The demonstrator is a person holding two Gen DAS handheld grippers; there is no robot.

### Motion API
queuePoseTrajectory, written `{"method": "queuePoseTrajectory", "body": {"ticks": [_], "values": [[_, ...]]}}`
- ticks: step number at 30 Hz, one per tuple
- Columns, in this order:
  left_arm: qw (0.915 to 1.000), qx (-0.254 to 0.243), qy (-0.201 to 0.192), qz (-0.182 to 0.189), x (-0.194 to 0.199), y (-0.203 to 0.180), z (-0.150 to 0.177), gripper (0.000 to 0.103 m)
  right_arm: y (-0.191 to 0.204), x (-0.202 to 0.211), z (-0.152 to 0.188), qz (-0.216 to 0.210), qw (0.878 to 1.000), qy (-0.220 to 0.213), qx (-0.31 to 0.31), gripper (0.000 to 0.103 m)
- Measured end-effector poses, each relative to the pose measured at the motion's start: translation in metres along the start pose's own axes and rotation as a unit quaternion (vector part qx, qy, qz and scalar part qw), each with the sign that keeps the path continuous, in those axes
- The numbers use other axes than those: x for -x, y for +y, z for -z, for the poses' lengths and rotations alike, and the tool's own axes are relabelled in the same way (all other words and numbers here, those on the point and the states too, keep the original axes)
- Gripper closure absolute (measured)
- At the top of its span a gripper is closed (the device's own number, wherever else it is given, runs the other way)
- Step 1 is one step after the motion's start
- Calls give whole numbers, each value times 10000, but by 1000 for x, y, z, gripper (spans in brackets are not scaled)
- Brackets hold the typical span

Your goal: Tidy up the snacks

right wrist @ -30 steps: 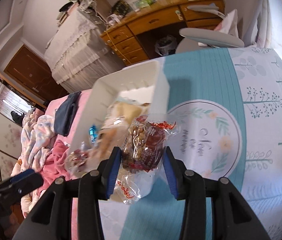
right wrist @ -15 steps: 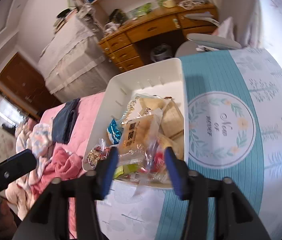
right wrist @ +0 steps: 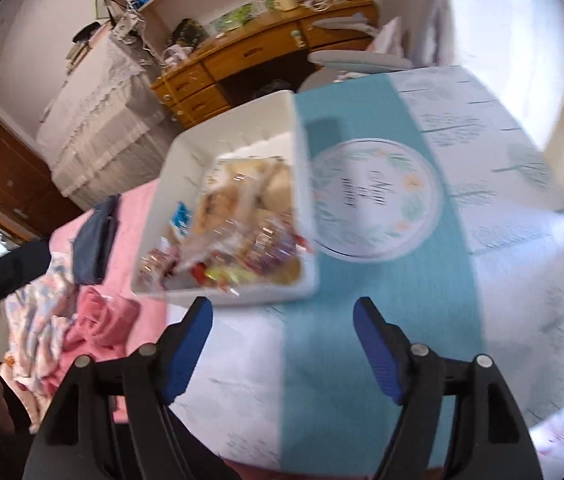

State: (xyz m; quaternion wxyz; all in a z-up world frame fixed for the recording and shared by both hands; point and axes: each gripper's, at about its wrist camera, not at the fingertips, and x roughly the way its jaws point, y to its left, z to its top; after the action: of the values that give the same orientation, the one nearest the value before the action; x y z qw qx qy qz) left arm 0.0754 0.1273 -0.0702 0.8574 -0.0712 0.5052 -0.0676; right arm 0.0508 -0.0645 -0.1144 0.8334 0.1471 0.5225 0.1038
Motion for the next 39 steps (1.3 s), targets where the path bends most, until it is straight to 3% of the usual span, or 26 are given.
{"method": "queuePoseTrajectory", "body": {"ticks": [5, 9, 14, 19, 23, 26, 30, 39], "values": [[9997, 189, 144, -27, -8, -29, 10, 13, -22, 25, 14, 480, 9978, 347, 284, 20], [9997, 143, 206, 64, -4, -65, 26, 13, -37, 59, 20, 540, 9964, 425, 494, 9], [9996, -100, 242, 87, 10, -106, 44, 13, -56, 108, 17, 694, 9943, 492, 648, 6], [10000, 2, 17, 66, 33, -140, 65, 3, -61, 141, 18, 625, 9928, 661, 779, 3], [9995, 217, -91, -187, 41, -155, 77, 3, -62, 159, 26, 782, 9916, 515, 896, 3], [9981, 419, -294, -333, 48, -161, 76, 3, -67, 167, 27, 654, 9925, 471, 920, 3], [9962, 342, -542, -587, 54, -176, 73, 3, -78, 177, 20, 658, 9941, 138, 856, 2], [9943, 306, -411, -931, 45, -184, 70, 1, -78, 174, 12, 625, 9931, -129, 989, 0]]}}
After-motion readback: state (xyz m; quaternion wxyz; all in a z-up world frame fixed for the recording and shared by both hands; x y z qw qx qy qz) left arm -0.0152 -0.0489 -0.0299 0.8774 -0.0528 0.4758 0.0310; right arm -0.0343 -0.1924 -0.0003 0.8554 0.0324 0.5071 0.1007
